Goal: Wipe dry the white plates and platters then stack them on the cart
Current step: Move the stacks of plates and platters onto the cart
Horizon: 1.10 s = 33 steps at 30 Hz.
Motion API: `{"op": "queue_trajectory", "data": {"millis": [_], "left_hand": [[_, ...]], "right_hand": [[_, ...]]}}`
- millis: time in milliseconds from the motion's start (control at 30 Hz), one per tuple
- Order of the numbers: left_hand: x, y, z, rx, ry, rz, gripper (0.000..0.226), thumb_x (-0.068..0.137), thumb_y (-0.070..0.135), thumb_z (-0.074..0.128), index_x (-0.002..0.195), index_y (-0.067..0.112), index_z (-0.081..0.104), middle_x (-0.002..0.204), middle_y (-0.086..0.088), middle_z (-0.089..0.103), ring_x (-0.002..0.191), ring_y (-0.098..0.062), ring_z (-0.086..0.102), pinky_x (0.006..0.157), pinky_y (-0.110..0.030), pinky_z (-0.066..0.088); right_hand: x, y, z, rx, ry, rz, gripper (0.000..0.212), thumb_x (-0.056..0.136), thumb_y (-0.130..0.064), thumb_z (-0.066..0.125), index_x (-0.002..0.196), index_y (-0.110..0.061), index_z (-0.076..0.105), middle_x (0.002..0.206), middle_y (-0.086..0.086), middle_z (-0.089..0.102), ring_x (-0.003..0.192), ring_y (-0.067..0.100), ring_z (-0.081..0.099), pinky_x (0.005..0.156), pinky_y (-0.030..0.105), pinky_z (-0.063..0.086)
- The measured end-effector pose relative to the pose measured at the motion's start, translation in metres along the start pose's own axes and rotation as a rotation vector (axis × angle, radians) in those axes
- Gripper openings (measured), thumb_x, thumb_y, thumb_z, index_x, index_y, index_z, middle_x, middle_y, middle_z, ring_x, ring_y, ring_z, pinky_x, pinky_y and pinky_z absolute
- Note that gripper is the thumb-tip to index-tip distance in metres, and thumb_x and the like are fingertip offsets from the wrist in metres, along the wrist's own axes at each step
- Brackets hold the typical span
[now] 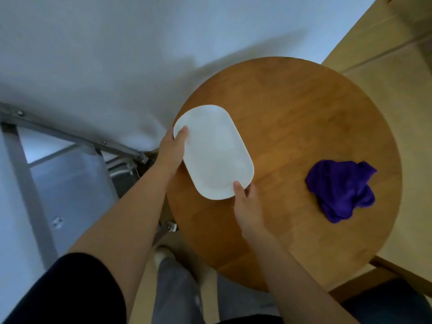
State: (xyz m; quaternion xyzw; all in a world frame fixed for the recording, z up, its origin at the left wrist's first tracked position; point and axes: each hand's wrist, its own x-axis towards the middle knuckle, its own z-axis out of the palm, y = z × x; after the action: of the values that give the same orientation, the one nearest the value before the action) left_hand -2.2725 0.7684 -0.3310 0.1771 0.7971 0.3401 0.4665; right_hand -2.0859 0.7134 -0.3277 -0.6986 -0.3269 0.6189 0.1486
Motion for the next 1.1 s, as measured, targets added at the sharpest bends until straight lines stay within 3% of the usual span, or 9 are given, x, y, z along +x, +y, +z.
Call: {"op": "queue_trajectory", "data": {"millis": [100, 167, 267, 367, 533, 700, 867, 1000, 1100], "left_hand": [[-0.007, -0.008, -0.001, -0.117, 0.022, -0.039, 0.039, 0.097, 0.038, 0.042, 0.133, 0.023, 0.044, 0.111, 0.006, 0.054, 0.094, -0.012, 0.053, 0.069, -0.024, 0.044], [-0.016, -0.013, -0.002, -0.133, 0.028, -0.051, 0.034, 0.096, 0.035, 0.046, 0.129, 0.026, 0.046, 0.106, 0.009, 0.055, 0.091, -0.009, 0.052, 0.071, -0.025, 0.045], [-0.037, -0.028, 0.005, -0.240, 0.047, -0.090, 0.021, 0.095, 0.030, 0.052, 0.114, 0.033, 0.045, 0.100, 0.015, 0.055, 0.093, -0.008, 0.054, 0.077, -0.028, 0.048], [-0.067, -0.042, 0.021, -0.438, 0.107, -0.193, 0.021, 0.091, 0.023, 0.059, 0.100, 0.038, 0.047, 0.103, 0.012, 0.056, 0.095, -0.012, 0.057, 0.081, -0.032, 0.053], [-0.130, -0.070, 0.050, -0.546, 0.128, -0.427, 0.031, 0.088, 0.020, 0.063, 0.110, 0.026, 0.041, 0.105, 0.007, 0.053, 0.097, -0.015, 0.054, 0.088, -0.035, 0.048], [-0.110, -0.062, 0.027, -0.250, 0.141, -0.235, 0.044, 0.093, 0.043, 0.050, 0.133, 0.030, 0.038, 0.113, 0.010, 0.046, 0.099, -0.012, 0.048, 0.078, -0.029, 0.043], [-0.081, -0.038, 0.031, -0.294, 0.073, -0.311, 0.027, 0.091, 0.063, 0.033, 0.100, 0.041, 0.045, 0.096, 0.011, 0.055, 0.090, -0.012, 0.055, 0.079, -0.034, 0.047], [-0.083, -0.039, 0.031, -0.360, 0.124, -0.349, 0.039, 0.088, 0.068, 0.030, 0.105, 0.039, 0.050, 0.101, 0.007, 0.060, 0.092, -0.016, 0.058, 0.068, -0.031, 0.051], [-0.091, -0.031, 0.020, -0.383, 0.173, -0.318, 0.036, 0.090, 0.065, 0.030, 0.104, 0.040, 0.050, 0.099, 0.010, 0.060, 0.090, -0.014, 0.058, 0.058, -0.026, 0.044]], "right_hand": [[0.006, 0.001, -0.007, 0.054, 0.024, 0.001, 0.047, 0.095, -0.037, 0.050, 0.138, -0.019, 0.042, 0.129, -0.001, 0.052, 0.120, 0.020, 0.049, 0.100, 0.041, 0.046], [0.011, -0.004, -0.014, 0.080, 0.065, -0.033, 0.039, 0.095, -0.032, 0.049, 0.133, -0.019, 0.048, 0.120, -0.002, 0.057, 0.110, 0.017, 0.054, 0.087, 0.034, 0.051], [0.021, -0.019, -0.026, 0.116, 0.123, -0.072, 0.032, 0.097, -0.027, 0.045, 0.128, -0.021, 0.051, 0.103, -0.009, 0.060, 0.090, 0.007, 0.056, 0.063, 0.018, 0.045], [0.037, -0.042, -0.044, 0.053, 0.123, -0.071, 0.029, 0.098, -0.029, 0.044, 0.125, -0.020, 0.051, 0.091, -0.012, 0.057, 0.079, 0.002, 0.055, 0.055, 0.016, 0.041], [0.053, -0.065, -0.068, -0.153, -0.005, -0.115, 0.017, 0.096, -0.036, 0.048, 0.106, -0.025, 0.055, 0.087, -0.013, 0.059, 0.077, 0.004, 0.056, 0.053, 0.020, 0.042], [0.050, -0.063, -0.076, -0.168, -0.042, -0.115, 0.020, 0.097, -0.048, 0.041, 0.086, -0.038, 0.055, 0.085, -0.020, 0.058, 0.075, -0.002, 0.057, 0.048, 0.011, 0.041], [0.045, -0.060, -0.070, -0.168, 0.010, -0.146, 0.026, 0.099, -0.049, 0.033, 0.095, -0.035, 0.055, 0.083, -0.020, 0.057, 0.072, -0.004, 0.054, 0.040, 0.005, 0.038], [0.039, -0.059, -0.067, -0.135, 0.019, -0.168, 0.028, 0.100, -0.044, 0.035, 0.095, -0.029, 0.058, 0.081, -0.019, 0.058, 0.067, -0.004, 0.060, 0.041, 0.005, 0.039], [0.031, -0.065, -0.062, -0.076, 0.006, -0.164, 0.022, 0.099, -0.045, 0.037, 0.104, -0.029, 0.052, 0.086, -0.022, 0.054, 0.076, -0.002, 0.055, 0.056, 0.014, 0.041]]}}
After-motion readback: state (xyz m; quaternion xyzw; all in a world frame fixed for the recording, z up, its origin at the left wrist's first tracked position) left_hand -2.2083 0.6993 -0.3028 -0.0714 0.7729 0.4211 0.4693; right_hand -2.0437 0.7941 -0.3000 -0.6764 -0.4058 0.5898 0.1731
